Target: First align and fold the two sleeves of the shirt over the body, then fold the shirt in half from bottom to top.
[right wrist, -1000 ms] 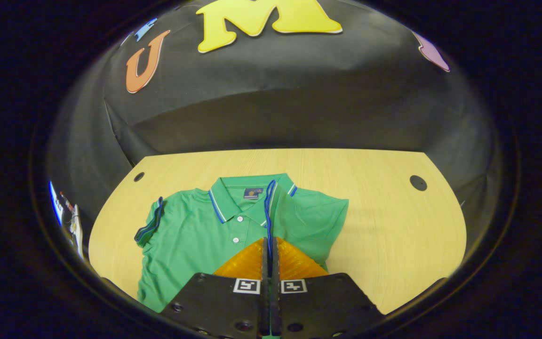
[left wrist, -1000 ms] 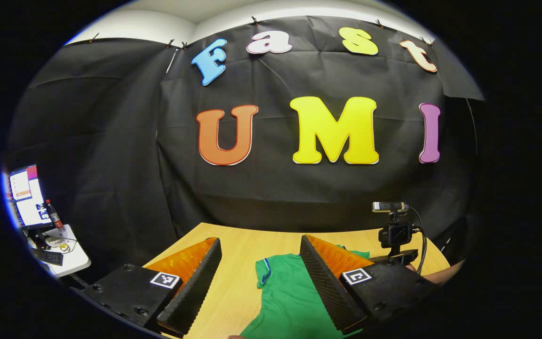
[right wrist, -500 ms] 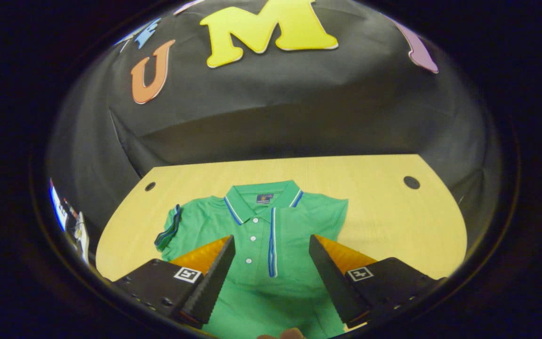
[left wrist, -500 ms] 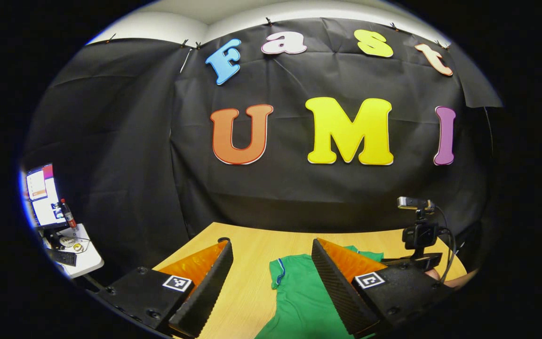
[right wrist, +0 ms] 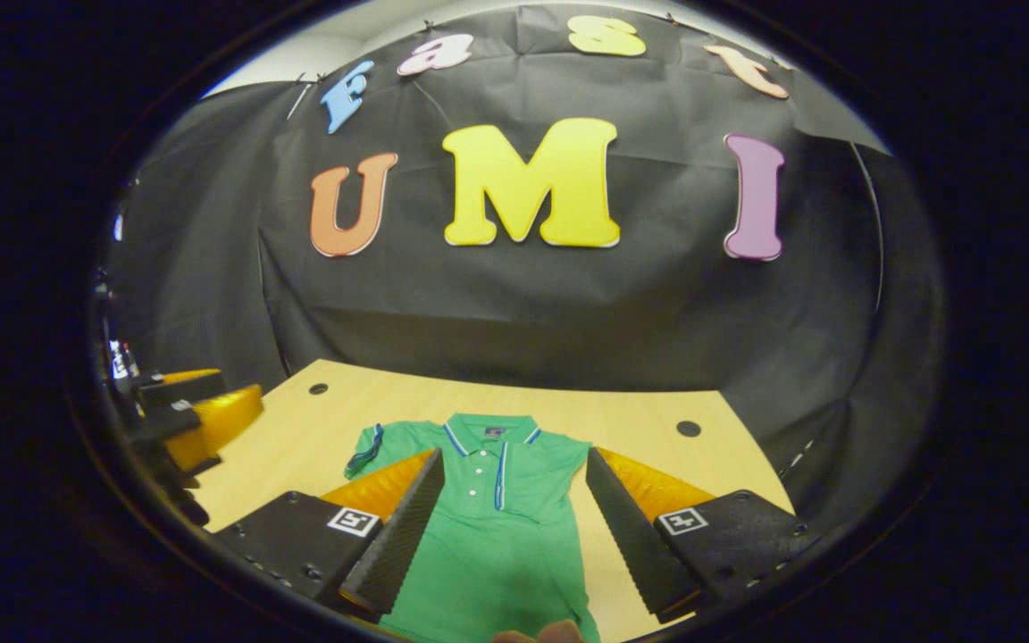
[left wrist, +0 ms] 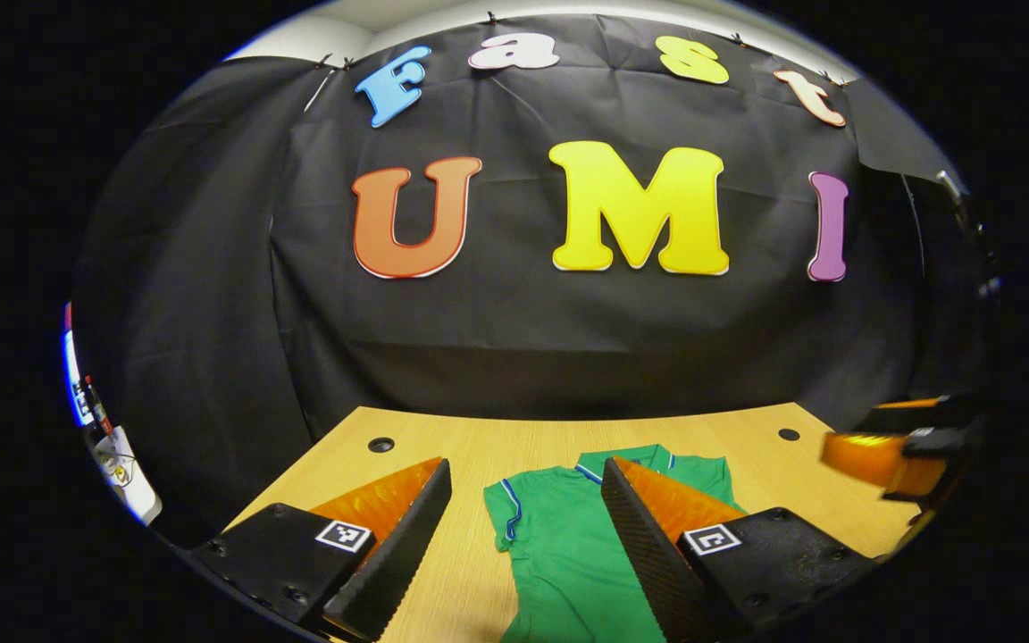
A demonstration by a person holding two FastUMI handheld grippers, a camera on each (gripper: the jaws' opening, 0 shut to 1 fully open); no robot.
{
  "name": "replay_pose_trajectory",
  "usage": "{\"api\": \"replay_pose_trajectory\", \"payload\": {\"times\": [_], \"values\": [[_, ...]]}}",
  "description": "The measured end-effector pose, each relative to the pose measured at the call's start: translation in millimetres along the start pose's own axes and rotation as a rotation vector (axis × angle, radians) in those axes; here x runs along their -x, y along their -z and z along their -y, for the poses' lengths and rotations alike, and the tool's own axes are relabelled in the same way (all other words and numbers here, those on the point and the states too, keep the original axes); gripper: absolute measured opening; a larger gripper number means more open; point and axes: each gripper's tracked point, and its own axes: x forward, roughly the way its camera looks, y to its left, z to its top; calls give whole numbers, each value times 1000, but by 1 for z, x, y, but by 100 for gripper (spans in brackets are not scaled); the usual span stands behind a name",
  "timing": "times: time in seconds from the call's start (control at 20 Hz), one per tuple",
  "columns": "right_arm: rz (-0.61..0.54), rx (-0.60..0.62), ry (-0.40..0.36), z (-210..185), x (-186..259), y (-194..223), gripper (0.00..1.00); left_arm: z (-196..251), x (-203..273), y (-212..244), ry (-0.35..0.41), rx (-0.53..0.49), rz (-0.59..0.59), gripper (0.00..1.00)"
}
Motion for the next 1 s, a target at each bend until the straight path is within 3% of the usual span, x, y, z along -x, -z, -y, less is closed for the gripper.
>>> {"api": "replay_pose_trajectory", "payload": {"times": [0.15,0.45,0.65,1.0], "values": [[33,18,90,29,31,-8,96,-6,-40,31,13,-28,-41,100],[-17,-18,238,69,63,14,94,-21,-105,113,3,17,-212,100],[-65,-21,266,72,67,31,95,-31,-133,147,8,-21,-278,100],[-122,-6,240,54,56,43,97,-38,-159,180,38,-77,-346,100]]}}
